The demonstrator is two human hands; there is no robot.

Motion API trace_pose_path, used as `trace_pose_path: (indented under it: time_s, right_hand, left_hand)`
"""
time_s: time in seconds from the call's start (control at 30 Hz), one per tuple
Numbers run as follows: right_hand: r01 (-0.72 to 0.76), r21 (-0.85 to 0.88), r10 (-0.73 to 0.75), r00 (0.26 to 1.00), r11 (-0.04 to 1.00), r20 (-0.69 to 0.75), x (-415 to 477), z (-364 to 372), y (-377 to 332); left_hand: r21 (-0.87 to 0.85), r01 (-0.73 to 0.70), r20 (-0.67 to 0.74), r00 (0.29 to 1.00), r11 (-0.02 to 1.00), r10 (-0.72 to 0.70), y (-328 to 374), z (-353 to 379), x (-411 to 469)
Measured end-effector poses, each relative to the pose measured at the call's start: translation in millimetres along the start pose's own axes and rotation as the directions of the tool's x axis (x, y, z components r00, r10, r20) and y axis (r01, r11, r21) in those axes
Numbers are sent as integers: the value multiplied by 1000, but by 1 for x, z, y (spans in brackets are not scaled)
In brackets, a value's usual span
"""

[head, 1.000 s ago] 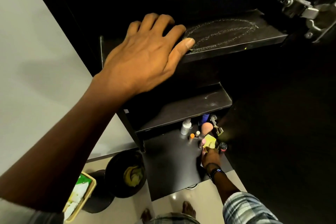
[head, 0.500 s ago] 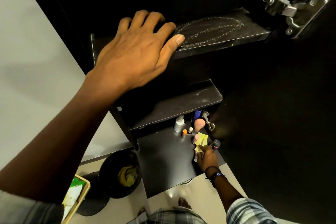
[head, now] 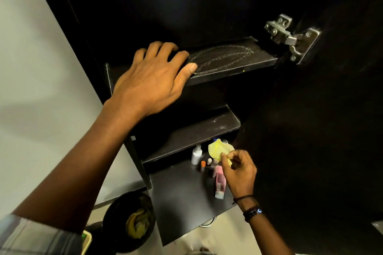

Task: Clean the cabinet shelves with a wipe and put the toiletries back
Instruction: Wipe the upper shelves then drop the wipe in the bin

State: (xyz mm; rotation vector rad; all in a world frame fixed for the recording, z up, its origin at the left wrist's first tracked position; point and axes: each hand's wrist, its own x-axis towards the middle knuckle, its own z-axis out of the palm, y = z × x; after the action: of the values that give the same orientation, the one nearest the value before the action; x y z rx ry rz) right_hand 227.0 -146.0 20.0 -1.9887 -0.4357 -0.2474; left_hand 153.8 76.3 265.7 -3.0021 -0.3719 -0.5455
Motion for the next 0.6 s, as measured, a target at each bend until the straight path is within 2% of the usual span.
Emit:
trace_pose_path:
  time_s: [0.23, 0.3, 0.4, 0.47, 0.53, 0.6]
  right_hand:
    - [265, 331, -209, 958, 905, -197, 53, -30, -115]
    - [360, 332, -274, 921, 872, -278, 69, -40, -144]
    - [526, 179, -437, 819, 832, -372, 96, -52, -178]
    - [572, 79, -514, 781, 816, -355, 116, -53, -189]
    - [548, 0, -527, 805, 837, -272, 135, -49, -192]
    - [517, -83, -520, 854, 852, -16, 152, -46, -192]
  left_hand:
    - [-41, -9, -1, 1000, 999, 9, -1, -3, -2]
    - [-68, -4, 3, 1000, 998, 5, -1, -3, -3]
    - [-100, 6, 9, 1000, 995, -6, -2, -4, -3]
    - [-116, 11, 7, 1000, 993, -10, -2, -4, -3]
    - [-138, 10, -6, 1000, 990, -11, -3, -3, -4]
    - [-173, 13, -21, 1000, 985, -17, -4, -3, -4]
